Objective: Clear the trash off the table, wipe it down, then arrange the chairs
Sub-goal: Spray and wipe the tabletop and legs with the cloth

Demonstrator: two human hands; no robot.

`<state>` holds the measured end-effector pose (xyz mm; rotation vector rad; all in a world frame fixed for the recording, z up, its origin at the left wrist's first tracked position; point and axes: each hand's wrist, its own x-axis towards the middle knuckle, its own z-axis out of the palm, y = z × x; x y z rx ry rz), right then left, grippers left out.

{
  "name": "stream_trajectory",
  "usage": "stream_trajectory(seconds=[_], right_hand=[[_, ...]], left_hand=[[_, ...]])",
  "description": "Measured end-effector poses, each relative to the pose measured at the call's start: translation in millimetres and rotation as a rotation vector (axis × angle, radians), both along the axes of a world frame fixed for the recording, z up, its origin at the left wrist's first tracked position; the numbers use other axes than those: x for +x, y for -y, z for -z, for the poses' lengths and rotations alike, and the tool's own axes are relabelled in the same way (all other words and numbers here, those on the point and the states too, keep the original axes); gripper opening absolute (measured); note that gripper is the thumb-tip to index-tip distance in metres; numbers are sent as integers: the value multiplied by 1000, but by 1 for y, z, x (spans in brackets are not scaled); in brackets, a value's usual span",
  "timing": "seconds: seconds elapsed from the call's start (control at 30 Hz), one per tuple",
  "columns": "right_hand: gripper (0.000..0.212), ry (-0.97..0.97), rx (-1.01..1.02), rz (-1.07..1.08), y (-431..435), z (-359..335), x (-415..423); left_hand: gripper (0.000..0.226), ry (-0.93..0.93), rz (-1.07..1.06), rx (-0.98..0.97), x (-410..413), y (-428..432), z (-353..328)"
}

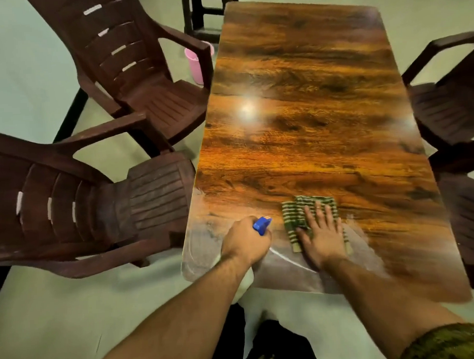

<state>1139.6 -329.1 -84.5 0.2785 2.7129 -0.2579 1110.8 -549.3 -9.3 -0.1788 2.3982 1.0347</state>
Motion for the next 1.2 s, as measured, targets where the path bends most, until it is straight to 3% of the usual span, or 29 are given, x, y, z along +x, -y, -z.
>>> stream_trajectory(seconds=[0.17, 0.43, 0.63, 0.7, 0.9, 1.03, 1.1, 1.2], right_hand=[[70, 45, -16, 474, -94, -4, 94], [74, 1, 38, 295, -118, -3, 160], [77, 20, 67, 542, -109, -3, 127], [78, 3, 42, 429, -79, -1, 115], [80, 41, -95, -329, 12, -8, 106], [75, -35, -119, -678, -19, 1, 115], [71, -81, -114, -666, -53, 6, 127], [71, -104, -31, -315, -81, 4, 141]], left_hand=[[23, 40, 153, 54, 39, -58, 15], [29, 116, 316, -58, 92, -120, 16], [41, 72, 234, -166, 110, -111, 22], [39, 35, 151, -166, 116, -100, 24], [21, 24, 9, -118, 127, -69, 24], [18, 30, -34, -114, 132, -58, 25], [14, 62, -44, -73, 132, -55, 25], [30, 70, -114, -13, 128, -41, 30]])
